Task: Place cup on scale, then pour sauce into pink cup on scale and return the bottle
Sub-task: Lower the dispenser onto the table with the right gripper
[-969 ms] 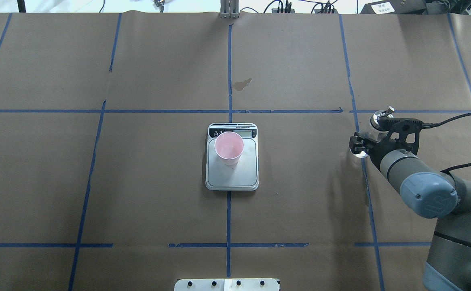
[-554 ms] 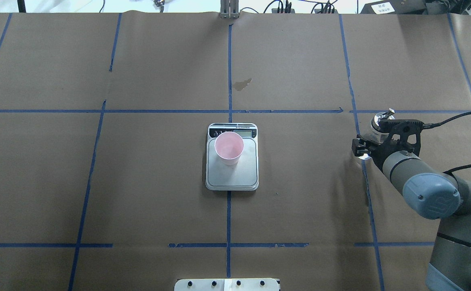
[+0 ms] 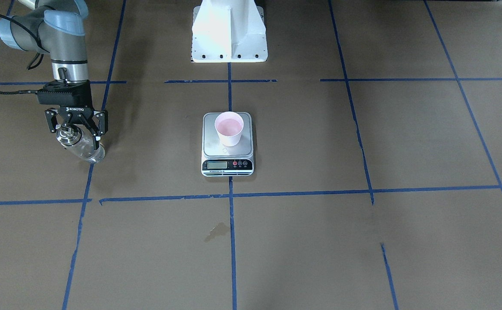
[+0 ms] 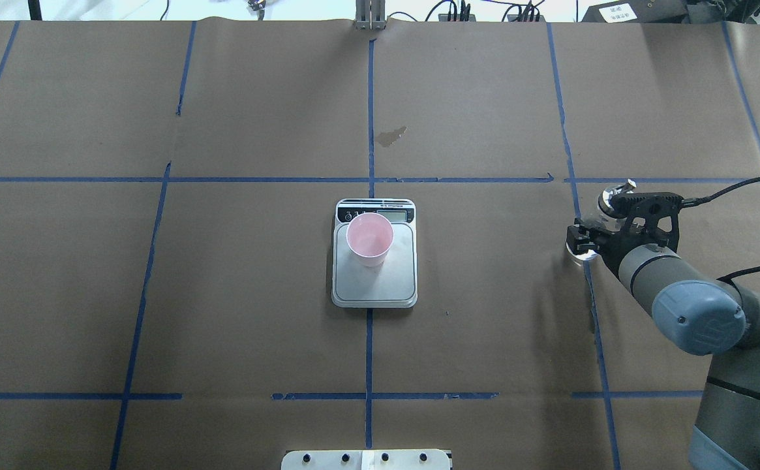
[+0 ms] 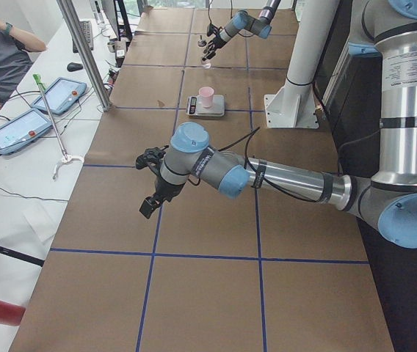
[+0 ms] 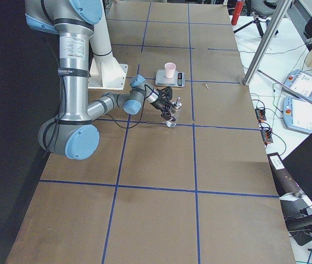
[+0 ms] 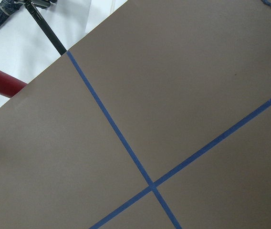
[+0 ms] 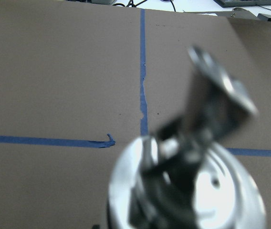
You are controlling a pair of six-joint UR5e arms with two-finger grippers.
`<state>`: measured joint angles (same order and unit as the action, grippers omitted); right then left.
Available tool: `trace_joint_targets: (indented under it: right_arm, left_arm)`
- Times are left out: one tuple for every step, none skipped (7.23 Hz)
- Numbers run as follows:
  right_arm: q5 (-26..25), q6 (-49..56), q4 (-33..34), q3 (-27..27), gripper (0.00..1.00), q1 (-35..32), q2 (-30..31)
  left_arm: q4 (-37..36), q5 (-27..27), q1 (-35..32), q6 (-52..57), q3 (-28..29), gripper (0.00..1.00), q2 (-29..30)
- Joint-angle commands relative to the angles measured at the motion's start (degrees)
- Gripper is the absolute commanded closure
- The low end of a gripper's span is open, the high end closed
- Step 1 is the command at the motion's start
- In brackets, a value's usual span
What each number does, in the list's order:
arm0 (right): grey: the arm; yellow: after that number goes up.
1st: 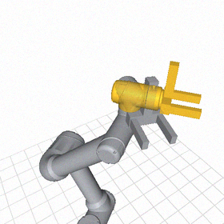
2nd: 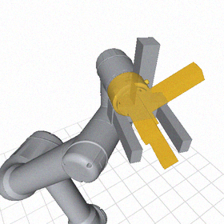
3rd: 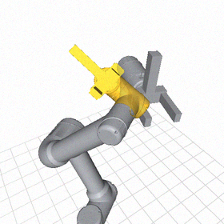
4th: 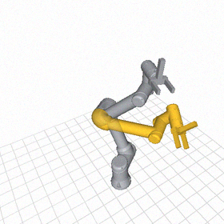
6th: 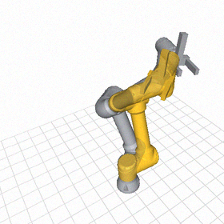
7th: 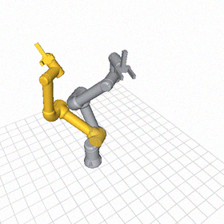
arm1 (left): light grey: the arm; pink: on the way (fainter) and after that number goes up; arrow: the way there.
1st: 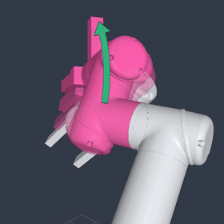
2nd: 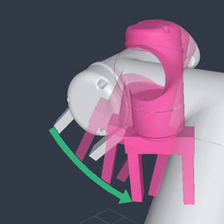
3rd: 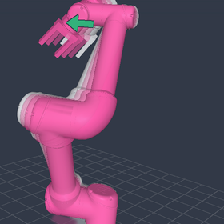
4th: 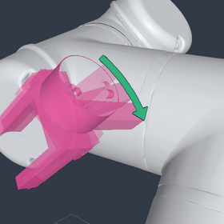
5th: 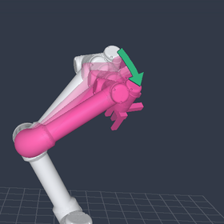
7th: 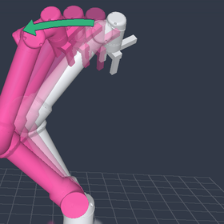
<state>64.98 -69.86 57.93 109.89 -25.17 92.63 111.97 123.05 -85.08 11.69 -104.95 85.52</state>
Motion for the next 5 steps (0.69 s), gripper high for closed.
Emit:
trace_joint_targets:
  right_arm:
    - [0.0, -0.3, 0.0, 0.1, 0.07, 0.0, -0.1]
    - [0.0, -0.3, 0.0, 0.1, 0.01, 0.0, -0.1]
    - [0.8, -0.4, 0.0, 0.2, 0.0, 0.0, -0.2]
    - [4.7, -0.4, 0.5, 1.9, 0.0, -0.1, 0.0]
    - [7.0, -0.4, 0.7, 2.6, 0.0, -0.2, 0.3]
  left_arm:
    - [0.0, 0.0, 0.0, -0.1, -0.1, 0.0, 0.0]
    - [0.0, 0.0, 0.0, 0.0, -0.1, 0.0, 0.0]
    - [0.0, 0.0, 0.0, 0.0, -0.1, 0.0, 0.0]
    - [0.0, 0.0, 0.0, -0.1, -0.1, 0.0, 0.0]
    - [0.0, 0.0, 0.0, -0.1, -0.2, 0.0, 0.0]
